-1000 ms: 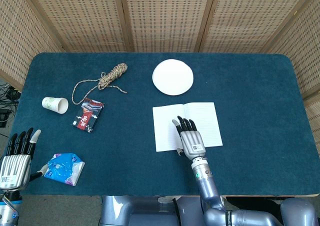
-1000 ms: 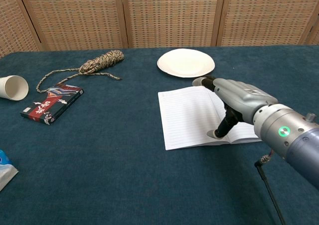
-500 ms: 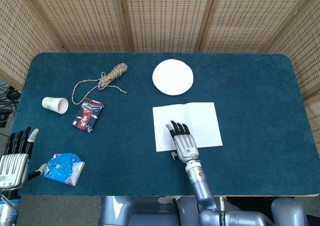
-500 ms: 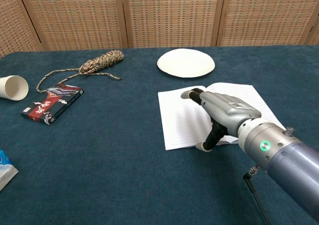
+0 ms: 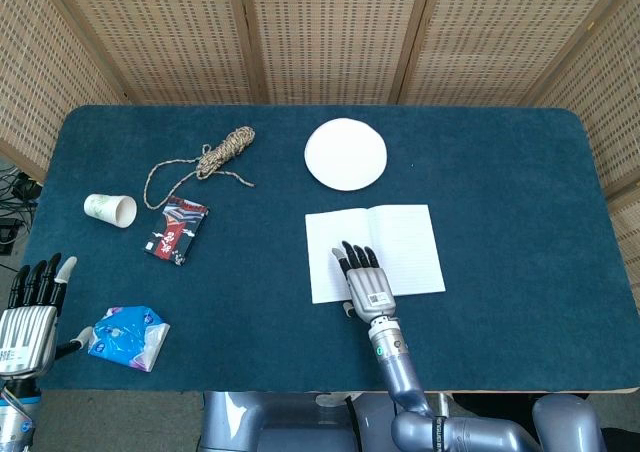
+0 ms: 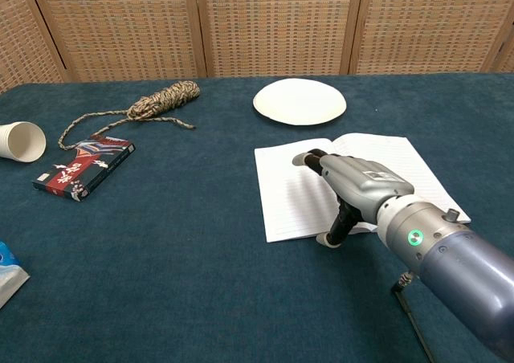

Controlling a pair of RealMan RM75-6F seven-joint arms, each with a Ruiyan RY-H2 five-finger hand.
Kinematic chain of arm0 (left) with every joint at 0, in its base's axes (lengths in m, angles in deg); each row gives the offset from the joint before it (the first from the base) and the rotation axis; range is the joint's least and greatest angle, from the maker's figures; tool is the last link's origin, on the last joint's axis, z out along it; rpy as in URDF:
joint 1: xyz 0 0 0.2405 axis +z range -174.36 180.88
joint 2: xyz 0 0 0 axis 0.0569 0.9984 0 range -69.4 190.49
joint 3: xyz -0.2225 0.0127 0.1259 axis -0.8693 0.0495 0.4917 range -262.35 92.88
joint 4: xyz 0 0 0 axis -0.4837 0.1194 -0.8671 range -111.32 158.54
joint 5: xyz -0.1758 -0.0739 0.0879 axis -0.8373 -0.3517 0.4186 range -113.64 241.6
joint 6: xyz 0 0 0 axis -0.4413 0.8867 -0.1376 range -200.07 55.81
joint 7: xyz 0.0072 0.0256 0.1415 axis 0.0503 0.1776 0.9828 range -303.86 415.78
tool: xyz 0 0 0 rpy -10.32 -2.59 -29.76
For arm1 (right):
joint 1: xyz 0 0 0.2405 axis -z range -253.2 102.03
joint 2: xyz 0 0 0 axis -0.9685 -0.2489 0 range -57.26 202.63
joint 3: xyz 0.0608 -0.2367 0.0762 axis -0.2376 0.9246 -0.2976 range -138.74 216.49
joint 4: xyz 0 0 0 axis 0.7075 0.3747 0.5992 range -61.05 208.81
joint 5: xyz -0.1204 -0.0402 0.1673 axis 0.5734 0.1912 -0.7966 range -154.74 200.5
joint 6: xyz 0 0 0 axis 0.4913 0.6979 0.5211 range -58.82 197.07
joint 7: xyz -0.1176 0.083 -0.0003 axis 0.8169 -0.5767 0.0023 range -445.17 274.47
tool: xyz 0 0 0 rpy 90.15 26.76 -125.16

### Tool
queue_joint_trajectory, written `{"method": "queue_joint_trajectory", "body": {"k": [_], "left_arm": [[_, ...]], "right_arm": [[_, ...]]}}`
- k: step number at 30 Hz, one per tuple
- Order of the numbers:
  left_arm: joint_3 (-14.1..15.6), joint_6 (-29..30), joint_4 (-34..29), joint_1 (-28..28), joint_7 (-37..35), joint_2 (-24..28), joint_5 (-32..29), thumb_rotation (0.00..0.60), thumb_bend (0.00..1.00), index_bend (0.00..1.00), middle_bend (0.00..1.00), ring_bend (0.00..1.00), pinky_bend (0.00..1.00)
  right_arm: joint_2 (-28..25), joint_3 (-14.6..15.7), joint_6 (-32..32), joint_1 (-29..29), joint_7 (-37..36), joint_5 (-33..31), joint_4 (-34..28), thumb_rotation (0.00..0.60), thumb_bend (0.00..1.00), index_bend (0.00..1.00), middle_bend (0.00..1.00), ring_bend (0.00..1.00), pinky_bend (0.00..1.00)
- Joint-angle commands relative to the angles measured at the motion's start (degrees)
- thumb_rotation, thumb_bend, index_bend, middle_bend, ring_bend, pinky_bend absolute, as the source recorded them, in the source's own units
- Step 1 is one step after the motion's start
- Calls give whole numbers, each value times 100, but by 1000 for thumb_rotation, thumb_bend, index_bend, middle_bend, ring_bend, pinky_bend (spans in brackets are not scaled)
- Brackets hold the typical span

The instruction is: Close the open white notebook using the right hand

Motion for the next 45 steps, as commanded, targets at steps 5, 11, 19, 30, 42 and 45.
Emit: {"method": "queue_joint_trajectory", "body": {"k": [5,11,19,30,42,45], "left_arm": [[16,11,19,-5,0,-11,18,600,159,0,0,0,0],[16,34,34,-6,14,-21,22,600,167,0,0,0,0],[63,38,60,-21,72,-80,107,600,170,0,0,0,0],[73,70,99,-22,62,-124,142,600,172,0,0,0,0],[62,77,119,-30,27,-137,134,600,173,0,0,0,0],[67,79,121,-32,31,-141,144,600,173,0,0,0,0]], "right_arm": [[31,5,-66,2,-50,-21,142,600,370,0,0,0,0],[77,23,-146,-2,-83,-42,286,600,373,0,0,0,0],[183,-13,-171,-33,-228,68,480,600,385,0,0,0,0],[335,-53,-222,-56,-373,147,711,600,558,0,0,0,0],[350,-120,-128,-14,-372,181,687,600,809,0,0,0,0],[320,-123,-90,1,-336,195,646,600,833,0,0,0,0]]}}
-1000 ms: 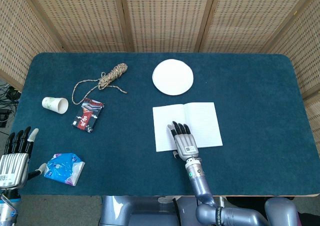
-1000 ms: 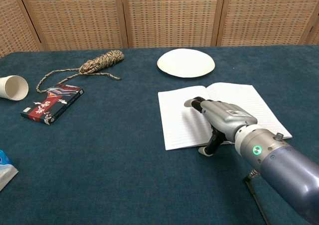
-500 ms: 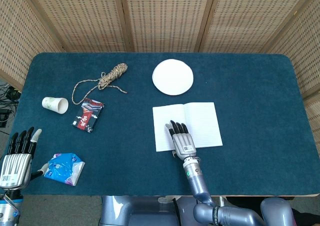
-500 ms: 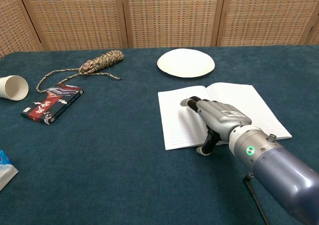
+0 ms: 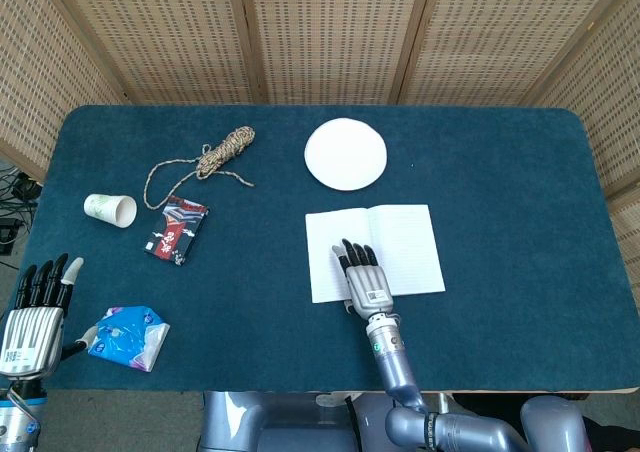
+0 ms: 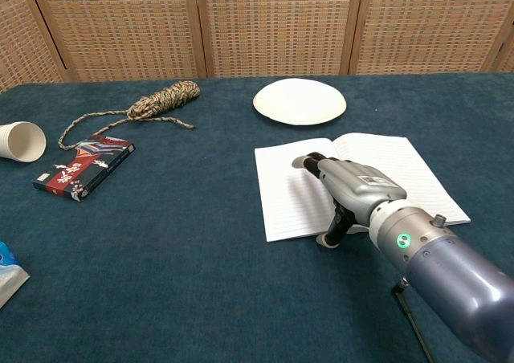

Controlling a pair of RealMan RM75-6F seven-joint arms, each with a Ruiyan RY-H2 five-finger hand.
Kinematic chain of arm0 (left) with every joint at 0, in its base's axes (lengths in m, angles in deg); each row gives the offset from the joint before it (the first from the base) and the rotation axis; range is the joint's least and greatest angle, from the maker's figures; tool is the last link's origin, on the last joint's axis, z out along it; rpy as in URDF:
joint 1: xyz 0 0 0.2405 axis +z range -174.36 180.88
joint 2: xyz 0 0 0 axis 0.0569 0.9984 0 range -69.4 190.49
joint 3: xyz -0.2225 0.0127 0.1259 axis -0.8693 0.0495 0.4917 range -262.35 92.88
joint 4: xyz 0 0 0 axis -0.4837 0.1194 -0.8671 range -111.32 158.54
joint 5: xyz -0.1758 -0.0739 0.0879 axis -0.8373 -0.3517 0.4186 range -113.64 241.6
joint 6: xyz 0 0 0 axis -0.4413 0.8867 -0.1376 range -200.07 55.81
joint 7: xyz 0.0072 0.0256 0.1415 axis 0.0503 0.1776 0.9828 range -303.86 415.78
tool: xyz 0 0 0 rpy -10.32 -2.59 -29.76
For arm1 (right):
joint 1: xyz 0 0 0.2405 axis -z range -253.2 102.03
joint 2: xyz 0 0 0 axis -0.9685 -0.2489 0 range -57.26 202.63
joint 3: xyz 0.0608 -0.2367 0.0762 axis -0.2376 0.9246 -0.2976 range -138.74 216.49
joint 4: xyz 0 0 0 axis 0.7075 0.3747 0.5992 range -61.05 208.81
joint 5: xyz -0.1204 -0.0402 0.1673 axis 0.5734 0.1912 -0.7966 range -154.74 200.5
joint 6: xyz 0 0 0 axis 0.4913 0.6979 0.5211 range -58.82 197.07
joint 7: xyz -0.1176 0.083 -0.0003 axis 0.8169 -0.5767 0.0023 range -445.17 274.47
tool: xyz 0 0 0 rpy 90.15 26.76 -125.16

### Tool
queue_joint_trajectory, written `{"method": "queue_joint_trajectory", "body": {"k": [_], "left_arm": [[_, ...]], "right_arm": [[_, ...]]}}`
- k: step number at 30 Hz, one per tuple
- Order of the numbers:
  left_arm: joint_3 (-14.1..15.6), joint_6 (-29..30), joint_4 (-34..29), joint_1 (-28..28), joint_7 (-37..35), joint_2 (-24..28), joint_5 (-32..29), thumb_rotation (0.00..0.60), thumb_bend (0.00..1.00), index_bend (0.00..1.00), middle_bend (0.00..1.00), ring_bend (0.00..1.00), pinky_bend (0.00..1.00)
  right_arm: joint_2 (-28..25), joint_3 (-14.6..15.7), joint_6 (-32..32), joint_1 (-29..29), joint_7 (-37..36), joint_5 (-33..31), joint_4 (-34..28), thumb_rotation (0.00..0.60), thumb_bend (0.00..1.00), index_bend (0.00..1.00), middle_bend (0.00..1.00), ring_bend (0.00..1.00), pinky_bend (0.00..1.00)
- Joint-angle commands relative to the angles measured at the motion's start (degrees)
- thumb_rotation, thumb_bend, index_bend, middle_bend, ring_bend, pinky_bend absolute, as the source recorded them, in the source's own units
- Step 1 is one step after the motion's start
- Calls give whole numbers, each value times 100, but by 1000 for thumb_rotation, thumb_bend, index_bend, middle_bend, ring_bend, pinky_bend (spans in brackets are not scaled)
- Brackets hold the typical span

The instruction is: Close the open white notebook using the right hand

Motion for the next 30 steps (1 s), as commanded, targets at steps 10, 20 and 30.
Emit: {"method": "queue_joint_trajectory", "body": {"k": [10,20,30], "left_arm": [[11,33,-17,7,5,2,35,600,174,0,0,0,0],[20,19,-35,7,-11,12,31,600,174,0,0,0,0],[45,85,-65,26,7,20,116,600,174,0,0,0,0]], "right_arm": [[-89,-25,44,65,61,-41,-159,600,891,0,0,0,0],[-145,-182,193,193,-184,-110,-441,600,805,0,0,0,0],[-358,-259,331,366,-358,-212,-851,600,737,0,0,0,0]]}}
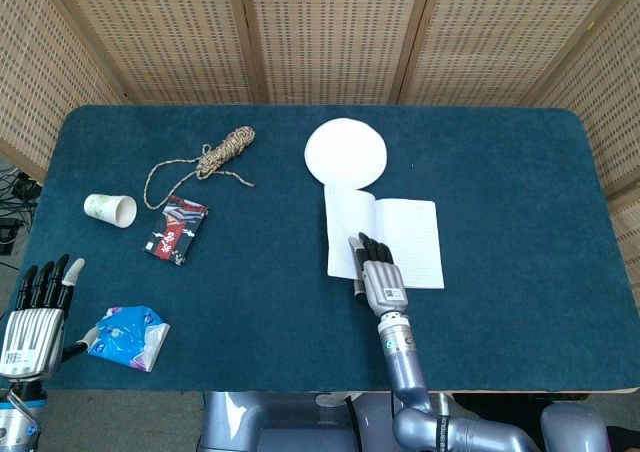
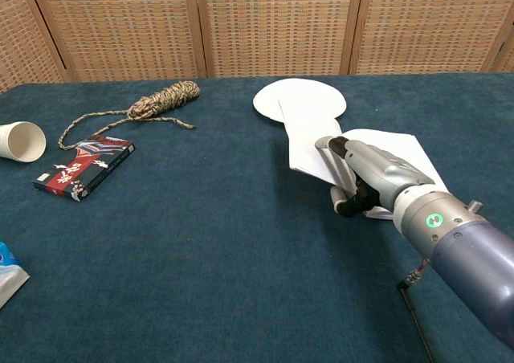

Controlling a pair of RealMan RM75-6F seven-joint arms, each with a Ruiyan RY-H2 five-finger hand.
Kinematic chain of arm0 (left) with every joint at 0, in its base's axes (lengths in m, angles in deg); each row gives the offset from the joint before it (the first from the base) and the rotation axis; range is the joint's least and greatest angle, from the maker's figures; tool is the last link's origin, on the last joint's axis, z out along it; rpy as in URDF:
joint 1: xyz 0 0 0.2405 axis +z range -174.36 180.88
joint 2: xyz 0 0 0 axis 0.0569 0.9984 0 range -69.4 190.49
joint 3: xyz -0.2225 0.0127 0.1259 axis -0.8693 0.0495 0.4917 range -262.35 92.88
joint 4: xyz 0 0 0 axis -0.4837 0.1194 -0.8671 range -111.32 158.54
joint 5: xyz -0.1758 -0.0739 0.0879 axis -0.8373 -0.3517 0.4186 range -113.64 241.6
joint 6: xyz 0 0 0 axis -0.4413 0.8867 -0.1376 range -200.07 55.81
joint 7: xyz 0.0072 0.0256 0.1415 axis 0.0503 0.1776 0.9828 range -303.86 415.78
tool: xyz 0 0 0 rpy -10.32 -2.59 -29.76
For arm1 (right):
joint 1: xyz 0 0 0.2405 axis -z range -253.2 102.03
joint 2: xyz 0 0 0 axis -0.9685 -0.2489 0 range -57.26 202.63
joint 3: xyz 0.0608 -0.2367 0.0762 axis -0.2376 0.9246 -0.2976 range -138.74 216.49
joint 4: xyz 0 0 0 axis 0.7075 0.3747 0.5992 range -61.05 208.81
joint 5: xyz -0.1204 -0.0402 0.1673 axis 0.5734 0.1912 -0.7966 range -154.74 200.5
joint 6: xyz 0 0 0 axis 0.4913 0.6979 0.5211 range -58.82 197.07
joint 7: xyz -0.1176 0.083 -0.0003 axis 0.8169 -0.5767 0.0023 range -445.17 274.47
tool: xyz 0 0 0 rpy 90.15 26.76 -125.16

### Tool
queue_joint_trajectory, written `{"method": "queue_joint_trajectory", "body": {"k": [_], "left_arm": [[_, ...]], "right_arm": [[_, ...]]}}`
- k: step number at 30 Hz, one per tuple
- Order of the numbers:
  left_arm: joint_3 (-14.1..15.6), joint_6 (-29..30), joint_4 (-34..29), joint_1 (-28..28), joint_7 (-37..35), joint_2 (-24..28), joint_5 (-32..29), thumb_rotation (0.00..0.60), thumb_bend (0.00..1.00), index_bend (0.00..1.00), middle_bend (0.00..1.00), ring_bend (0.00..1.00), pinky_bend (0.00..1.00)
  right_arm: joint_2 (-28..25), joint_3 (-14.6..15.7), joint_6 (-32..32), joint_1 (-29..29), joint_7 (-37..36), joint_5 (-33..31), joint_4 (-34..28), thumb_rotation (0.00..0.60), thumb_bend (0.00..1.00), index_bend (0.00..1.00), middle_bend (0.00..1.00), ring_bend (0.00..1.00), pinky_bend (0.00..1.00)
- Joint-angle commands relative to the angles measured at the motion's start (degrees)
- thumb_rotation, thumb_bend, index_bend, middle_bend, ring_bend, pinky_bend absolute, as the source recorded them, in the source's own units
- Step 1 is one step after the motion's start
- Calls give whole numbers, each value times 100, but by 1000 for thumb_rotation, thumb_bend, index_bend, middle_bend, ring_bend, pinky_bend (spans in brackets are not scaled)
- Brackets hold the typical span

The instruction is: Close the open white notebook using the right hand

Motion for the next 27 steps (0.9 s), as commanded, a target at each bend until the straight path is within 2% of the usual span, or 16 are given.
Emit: {"method": "queue_joint_trajectory", "body": {"k": [1,12,27], "left_arm": [[12,36,-17,8,19,2,49,600,174,0,0,0,0],[62,174,-75,65,143,-13,226,600,175,0,0,0,0],[123,345,-113,147,190,-17,466,600,176,0,0,0,0]], "right_arm": [[-49,1,90,38,-13,48,-86,600,735,0,0,0,0],[-389,-49,399,236,-30,41,-680,600,677,0,0,0,0],[-767,-59,751,430,-19,101,-1188,600,669,0,0,0,0]]}}
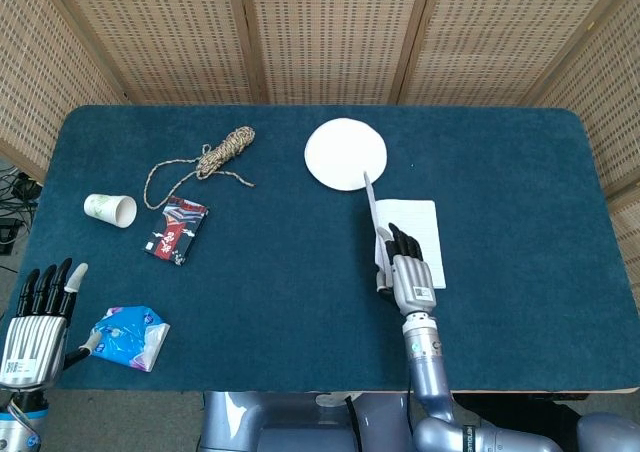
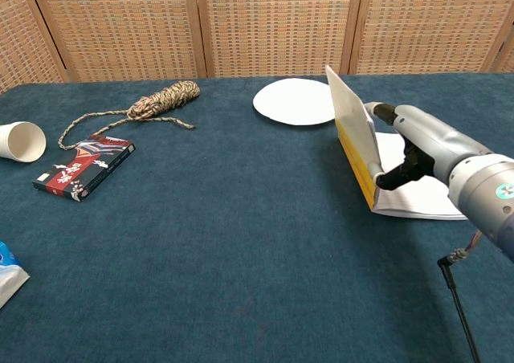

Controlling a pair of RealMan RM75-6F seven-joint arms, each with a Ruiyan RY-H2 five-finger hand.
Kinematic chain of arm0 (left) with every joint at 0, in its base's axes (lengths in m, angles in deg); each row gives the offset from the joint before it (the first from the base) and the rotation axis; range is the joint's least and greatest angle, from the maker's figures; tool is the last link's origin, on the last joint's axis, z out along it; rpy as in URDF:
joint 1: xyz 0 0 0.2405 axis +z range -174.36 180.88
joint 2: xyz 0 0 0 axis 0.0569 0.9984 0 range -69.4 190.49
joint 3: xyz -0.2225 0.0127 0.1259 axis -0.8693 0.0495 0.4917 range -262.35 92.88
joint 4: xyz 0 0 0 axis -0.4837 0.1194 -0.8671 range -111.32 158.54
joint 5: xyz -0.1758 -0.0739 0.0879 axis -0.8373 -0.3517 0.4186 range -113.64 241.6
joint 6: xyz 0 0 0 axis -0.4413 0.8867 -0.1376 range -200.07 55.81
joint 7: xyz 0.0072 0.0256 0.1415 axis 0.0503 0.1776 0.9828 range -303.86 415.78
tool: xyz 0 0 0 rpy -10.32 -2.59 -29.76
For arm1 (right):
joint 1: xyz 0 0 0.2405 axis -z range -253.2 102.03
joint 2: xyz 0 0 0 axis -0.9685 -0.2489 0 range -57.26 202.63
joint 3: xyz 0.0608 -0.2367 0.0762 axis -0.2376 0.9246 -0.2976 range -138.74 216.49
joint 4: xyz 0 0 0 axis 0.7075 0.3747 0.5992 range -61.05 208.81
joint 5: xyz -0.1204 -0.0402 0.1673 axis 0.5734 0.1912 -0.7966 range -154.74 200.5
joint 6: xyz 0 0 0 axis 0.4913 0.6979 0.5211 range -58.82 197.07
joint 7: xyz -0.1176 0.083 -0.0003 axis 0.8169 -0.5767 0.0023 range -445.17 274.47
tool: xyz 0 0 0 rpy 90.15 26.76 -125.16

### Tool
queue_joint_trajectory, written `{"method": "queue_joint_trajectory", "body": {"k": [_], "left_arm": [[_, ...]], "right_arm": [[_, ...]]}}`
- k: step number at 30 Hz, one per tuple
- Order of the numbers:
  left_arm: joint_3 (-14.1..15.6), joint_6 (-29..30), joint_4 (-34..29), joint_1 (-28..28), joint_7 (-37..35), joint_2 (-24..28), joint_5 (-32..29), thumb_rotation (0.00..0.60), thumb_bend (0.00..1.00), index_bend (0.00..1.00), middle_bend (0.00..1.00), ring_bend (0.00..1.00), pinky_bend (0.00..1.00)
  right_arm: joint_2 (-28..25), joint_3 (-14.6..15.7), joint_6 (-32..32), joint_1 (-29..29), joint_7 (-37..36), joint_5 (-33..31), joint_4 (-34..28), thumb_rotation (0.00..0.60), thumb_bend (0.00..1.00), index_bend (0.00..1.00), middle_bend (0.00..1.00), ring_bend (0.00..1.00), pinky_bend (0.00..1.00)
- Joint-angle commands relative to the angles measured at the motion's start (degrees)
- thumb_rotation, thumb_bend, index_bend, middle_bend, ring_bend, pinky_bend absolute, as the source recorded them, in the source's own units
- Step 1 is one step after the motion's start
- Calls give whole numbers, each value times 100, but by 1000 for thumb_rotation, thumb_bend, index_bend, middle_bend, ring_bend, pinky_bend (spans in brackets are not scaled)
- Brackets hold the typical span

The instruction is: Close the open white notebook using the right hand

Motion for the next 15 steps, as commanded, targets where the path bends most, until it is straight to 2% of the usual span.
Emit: {"method": "queue_joint_trajectory", "body": {"k": [1,15], "left_arm": [[1,30,-9,16,4,3,24,600,176,0,0,0,0],[15,148,-42,76,-1,-15,188,600,175,0,0,0,0]], "right_arm": [[-43,-17,84,30,18,22,-50,600,669,0,0,0,0],[-79,-174,519,167,187,-188,-196,600,659,0,0,0,0]]}}
